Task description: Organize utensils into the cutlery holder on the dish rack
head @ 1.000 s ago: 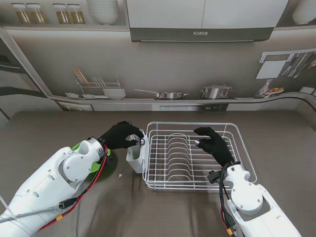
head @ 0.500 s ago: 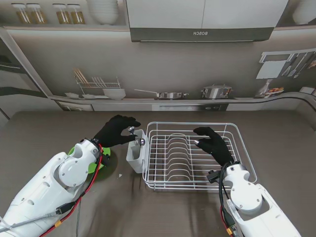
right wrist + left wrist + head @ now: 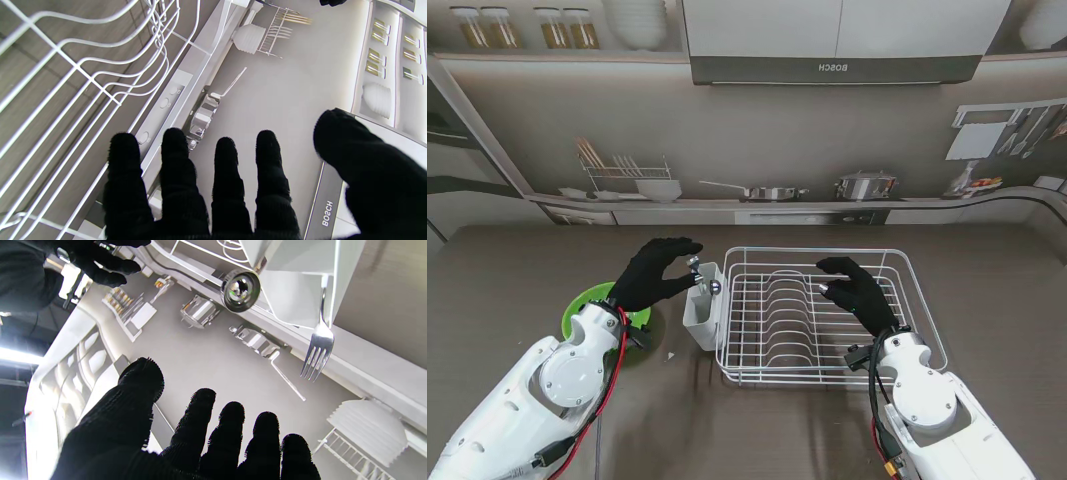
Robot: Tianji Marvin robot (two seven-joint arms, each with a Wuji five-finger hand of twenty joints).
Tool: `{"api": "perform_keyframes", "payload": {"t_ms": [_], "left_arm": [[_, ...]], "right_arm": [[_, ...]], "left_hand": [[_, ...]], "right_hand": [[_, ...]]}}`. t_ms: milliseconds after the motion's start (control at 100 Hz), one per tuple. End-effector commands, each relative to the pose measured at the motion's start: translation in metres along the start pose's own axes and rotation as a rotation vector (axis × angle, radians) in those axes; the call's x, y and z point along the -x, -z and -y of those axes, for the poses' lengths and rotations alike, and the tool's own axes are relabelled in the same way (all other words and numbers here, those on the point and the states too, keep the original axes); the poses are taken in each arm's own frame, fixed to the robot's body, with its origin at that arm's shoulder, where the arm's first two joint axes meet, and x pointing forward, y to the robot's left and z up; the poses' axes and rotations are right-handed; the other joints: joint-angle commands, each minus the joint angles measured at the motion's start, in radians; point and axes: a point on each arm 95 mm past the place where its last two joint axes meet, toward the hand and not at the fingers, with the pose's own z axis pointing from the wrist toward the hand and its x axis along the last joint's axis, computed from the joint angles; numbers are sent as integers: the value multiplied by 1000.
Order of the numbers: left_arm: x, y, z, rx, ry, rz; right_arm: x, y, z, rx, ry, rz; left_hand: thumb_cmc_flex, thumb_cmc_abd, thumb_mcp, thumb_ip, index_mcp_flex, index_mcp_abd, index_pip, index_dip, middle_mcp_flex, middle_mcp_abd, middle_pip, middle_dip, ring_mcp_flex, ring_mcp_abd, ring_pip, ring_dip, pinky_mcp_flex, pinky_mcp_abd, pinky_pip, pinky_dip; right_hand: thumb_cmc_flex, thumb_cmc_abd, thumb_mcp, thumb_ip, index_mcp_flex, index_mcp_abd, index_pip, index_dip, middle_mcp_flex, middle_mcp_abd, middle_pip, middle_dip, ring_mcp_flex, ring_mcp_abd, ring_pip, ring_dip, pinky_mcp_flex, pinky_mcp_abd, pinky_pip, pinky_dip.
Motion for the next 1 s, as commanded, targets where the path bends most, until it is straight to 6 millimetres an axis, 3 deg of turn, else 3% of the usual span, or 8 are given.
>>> {"api": "perform_keyframes", "payload": {"t_ms": [0,550,990], "left_arm": [[-4,6,-12,24,23,1],[-11,32,-32,-7,94,12],[-13,37,-36,-20,114,29]], "right_arm": [[0,0,4,-19,3,-7],[-4,5,3,-37,25,-22],[-4,8,3,-45,30,-23]], "left_hand": [[-27,22,-25,33,-26,7,-18,-8,-9,1,-7,-13,0,-2,-27,-11,3,-37,-31,-20],[-53,11,-67,39,-52,15,-23,-12,-30,-2,-12,-16,-19,3,-44,-20,-23,-33,-35,-25],[-43,19,-79,41,-44,20,-20,-12,-24,0,-10,-14,-13,5,-42,-17,-24,-32,-32,-24]], "right_hand": [[-29,-11,-20,23,-14,-17,-13,-27,-9,-17,-14,-14,-1,-16,-10,6,0,-15,-25,21],[-27,-44,-34,19,-21,-29,-13,-27,-12,-32,-18,-16,-12,-22,-16,5,-8,-21,-28,22],[-25,-57,-38,18,-23,-32,-12,-27,-13,-34,-19,-16,-15,-26,-18,5,-10,-23,-29,24]]}}
